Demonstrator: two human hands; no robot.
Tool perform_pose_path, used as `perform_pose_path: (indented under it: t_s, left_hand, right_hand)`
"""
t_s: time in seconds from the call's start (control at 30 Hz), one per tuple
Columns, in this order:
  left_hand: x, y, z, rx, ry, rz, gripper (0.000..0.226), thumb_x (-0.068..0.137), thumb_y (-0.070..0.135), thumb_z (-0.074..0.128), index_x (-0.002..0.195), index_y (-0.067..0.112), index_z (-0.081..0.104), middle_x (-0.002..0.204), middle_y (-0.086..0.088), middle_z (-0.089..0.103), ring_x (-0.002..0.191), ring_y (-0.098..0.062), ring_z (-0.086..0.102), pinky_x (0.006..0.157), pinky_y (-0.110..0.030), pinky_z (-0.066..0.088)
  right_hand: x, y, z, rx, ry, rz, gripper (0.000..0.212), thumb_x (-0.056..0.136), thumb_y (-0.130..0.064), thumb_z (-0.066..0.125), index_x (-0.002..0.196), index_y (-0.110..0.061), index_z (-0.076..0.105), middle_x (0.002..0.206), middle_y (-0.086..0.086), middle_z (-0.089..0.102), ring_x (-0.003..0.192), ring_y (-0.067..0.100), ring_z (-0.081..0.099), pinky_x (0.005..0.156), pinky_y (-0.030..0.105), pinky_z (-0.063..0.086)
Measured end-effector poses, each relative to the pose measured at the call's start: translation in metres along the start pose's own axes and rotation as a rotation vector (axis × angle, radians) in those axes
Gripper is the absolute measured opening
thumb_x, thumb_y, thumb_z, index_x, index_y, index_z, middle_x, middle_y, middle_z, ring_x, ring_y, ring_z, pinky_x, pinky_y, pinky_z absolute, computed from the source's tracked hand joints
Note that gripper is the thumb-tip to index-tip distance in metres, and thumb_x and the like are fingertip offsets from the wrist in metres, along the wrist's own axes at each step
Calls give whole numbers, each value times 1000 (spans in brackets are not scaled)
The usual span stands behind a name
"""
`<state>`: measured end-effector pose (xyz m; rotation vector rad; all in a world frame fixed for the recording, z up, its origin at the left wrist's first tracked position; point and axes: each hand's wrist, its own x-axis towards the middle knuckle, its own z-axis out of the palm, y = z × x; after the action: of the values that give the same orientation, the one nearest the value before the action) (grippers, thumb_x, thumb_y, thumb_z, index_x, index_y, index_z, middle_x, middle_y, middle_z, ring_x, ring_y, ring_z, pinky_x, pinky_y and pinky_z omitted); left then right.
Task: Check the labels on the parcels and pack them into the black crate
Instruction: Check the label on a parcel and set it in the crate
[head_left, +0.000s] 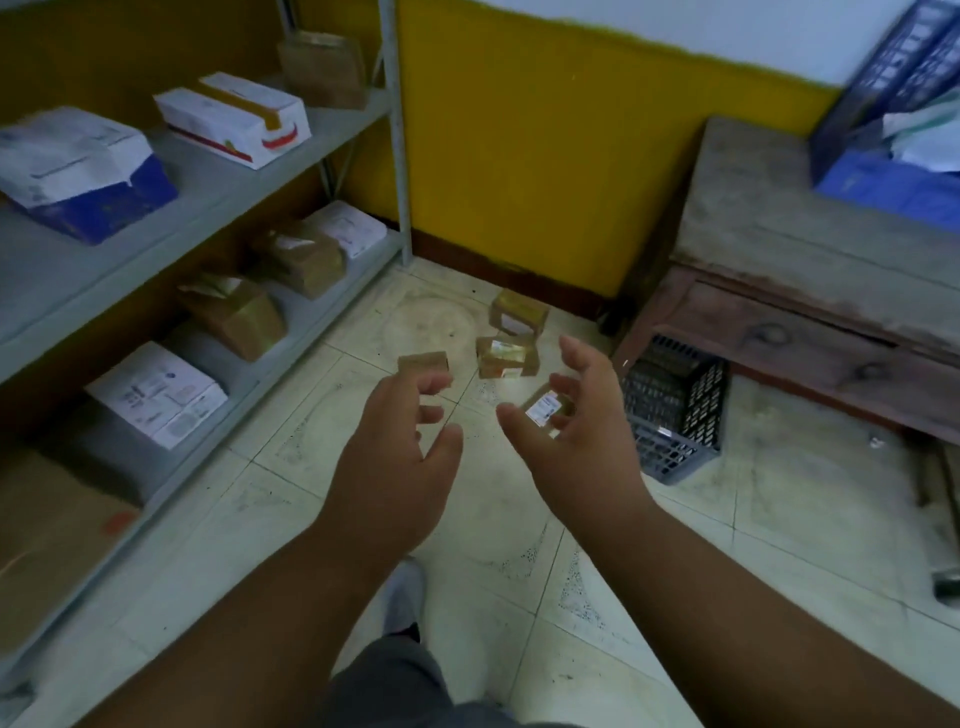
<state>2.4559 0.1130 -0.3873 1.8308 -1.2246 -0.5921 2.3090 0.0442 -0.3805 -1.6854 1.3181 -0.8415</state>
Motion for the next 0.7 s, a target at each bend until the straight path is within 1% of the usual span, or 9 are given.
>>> perform_pose_path:
  t_s: [0.13, 0.2, 0.27, 0.33, 0.4, 0.47, 0.57, 0.63, 0.7]
  left_hand:
    - [75, -22, 7, -39, -95, -55, 33, 94, 21, 59, 123, 34, 49, 119, 15, 54, 101, 7, 54, 80, -17, 47]
    - [120, -28, 6, -52, -135, -40, 32, 94, 19, 59, 122, 33, 50, 118, 12, 55, 99, 4, 55, 78, -20, 49]
    - [166, -27, 1, -50, -167, -26, 33, 93, 16, 57, 122, 31, 52, 118, 11, 56, 96, 2, 57, 74, -23, 49]
    - [212, -24, -5, -53, -195, 1, 33, 94, 13, 56, 122, 30, 53, 116, 13, 57, 95, 2, 57, 75, -25, 51]
    - [250, -21, -4, -51, -213, 25, 33, 94, 11, 54, 122, 30, 54, 114, 16, 58, 94, 3, 56, 74, -25, 51]
    - [277, -21, 4, -47, -239, 31, 33, 95, 12, 55, 121, 32, 54, 110, 19, 58, 90, 8, 56, 69, -18, 48]
    - [308, -28, 28, -45, -311, 39, 31, 95, 11, 56, 117, 33, 53, 108, 19, 58, 88, 12, 56, 60, -8, 47]
    - [327, -30, 48, -55, -357, 27, 32, 95, 10, 57, 118, 33, 52, 109, 15, 60, 88, 5, 58, 65, -6, 47]
    - [349, -29, 67, -30, -394, 28, 33, 95, 12, 57, 120, 32, 52, 109, 14, 60, 91, 3, 57, 68, -9, 46]
  right_hand:
    - [73, 2, 10, -31, 63, 63, 81, 80, -39, 79, 146, -38, 31, 139, -7, 44, 120, 7, 51, 98, 40, 53]
    - [108, -2, 13, -31, 93, 74, 78, 80, -35, 79, 144, -37, 35, 139, -9, 44, 118, 3, 51, 95, 41, 54]
    - [137, -7, 17, -9, 129, 84, 72, 83, -27, 77, 143, -34, 38, 139, -10, 45, 117, 2, 51, 90, 35, 56]
    - [167, -12, 23, 23, 189, 101, 61, 90, -16, 69, 143, -28, 41, 136, -7, 48, 112, 2, 53, 74, 18, 55]
    - [194, -10, 27, 77, 224, 133, 49, 96, -8, 58, 139, -26, 44, 130, -4, 52, 103, 1, 57, 60, 9, 50]
    - [215, -3, 29, 72, 227, 158, 44, 99, -6, 53, 138, -25, 46, 129, -4, 52, 100, 1, 57, 58, 6, 48]
    - [244, 10, 29, 48, 182, 197, 41, 99, -8, 55, 137, -24, 47, 128, -1, 54, 97, 2, 57, 59, 5, 47]
    - [268, 23, 28, 39, 178, 235, 40, 98, -12, 59, 135, -25, 49, 124, 3, 58, 92, 7, 61, 57, 7, 48]
    - [297, 39, 26, 57, 167, 276, 41, 95, -17, 64, 131, -30, 49, 120, 4, 61, 93, 13, 65, 59, 15, 54]
